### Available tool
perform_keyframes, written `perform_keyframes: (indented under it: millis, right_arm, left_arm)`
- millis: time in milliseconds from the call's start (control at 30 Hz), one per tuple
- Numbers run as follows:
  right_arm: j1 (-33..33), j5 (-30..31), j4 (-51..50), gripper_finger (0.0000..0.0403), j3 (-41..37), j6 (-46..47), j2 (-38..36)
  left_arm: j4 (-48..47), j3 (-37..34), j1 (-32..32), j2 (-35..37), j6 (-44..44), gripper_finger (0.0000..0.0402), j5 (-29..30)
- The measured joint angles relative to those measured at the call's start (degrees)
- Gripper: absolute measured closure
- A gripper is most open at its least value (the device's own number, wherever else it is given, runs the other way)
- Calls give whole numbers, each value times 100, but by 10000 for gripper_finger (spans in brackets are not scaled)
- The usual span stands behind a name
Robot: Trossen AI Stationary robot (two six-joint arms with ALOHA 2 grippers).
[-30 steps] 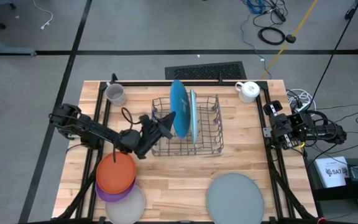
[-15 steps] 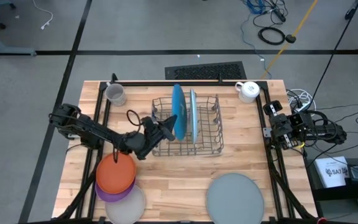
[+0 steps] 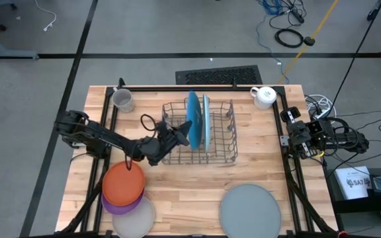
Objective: Sort dishes
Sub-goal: Put the blue plate in the dish rack, then put the gray plate in the dish rack
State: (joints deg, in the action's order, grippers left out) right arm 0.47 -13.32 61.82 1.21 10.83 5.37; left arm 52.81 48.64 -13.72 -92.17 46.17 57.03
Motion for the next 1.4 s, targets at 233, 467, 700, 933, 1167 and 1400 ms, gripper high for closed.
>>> perform_keyframes:
  millis: [233, 467, 700, 933, 1167, 1400]
  right_arm:
    - [-2, 0, -17, 394, 0, -101, 0]
    - [-2, 0, -39, 394, 0, -101, 0]
    - [-2, 0, -39, 394, 0, -103, 0]
    - [-1, 0, -42, 394, 0, -103, 0]
    - [-1, 0, -44, 394, 0, -103, 1]
    - [-1, 0, -47, 394, 0, -103, 0]
  left_arm:
    - [16, 0, 38, -45, 1, 396, -128]
    - [27, 0, 91, -45, 9, 356, -476]
    - [79, 7, 92, -45, 245, 325, -491]
    - [162, 7, 98, -45, 296, 280, -753]
    - [1072, 7, 96, -12, -514, 236, -1315]
    - [1256, 9, 94, 304, -1694, 234, -2673]
